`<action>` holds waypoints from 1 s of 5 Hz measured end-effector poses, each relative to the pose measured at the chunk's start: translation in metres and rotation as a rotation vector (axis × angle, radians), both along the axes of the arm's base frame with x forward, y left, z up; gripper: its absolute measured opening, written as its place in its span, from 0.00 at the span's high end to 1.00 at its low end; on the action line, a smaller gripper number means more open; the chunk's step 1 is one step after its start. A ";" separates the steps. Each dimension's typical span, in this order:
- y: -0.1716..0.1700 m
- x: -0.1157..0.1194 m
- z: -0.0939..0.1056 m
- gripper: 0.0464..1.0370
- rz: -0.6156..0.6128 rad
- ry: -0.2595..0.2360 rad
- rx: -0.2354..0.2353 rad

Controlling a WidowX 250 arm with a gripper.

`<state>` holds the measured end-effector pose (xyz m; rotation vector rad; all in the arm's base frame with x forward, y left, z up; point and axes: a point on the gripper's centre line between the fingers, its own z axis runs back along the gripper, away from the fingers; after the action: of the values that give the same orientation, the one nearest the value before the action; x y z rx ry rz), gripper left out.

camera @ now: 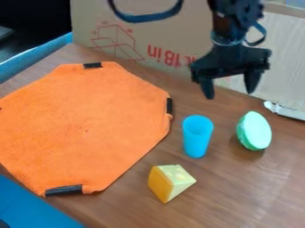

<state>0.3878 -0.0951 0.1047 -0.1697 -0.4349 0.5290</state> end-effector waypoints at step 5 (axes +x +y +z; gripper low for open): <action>-0.044 0.007 -0.029 0.04 -0.019 0.043 -0.084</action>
<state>0.3950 -0.1391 0.0759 -0.2425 -0.3686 0.5313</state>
